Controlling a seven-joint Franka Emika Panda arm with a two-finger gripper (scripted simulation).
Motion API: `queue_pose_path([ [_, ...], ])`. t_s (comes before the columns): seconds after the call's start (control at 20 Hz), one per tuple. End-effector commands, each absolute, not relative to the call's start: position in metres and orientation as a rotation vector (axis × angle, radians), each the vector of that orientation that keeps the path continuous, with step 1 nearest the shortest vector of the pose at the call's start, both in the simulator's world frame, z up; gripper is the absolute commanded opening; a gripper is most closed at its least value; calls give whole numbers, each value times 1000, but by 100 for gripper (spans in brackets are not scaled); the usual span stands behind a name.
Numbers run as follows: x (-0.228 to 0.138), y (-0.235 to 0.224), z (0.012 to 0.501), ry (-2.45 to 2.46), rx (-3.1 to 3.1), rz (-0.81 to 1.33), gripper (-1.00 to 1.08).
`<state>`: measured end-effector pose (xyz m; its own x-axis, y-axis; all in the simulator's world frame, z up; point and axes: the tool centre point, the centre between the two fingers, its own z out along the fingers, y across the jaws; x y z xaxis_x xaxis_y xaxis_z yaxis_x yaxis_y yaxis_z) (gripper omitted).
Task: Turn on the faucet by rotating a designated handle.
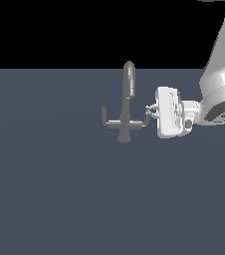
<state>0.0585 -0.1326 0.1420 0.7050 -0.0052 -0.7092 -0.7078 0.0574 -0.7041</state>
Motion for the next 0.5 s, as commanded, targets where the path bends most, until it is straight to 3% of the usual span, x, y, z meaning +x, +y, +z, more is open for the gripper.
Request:
queue_pose_path([
  [0.0, 51, -132, 139, 634, -1428, 595, -100],
  [0.45, 27, -131, 131, 631, -1429, 595, -100],
])
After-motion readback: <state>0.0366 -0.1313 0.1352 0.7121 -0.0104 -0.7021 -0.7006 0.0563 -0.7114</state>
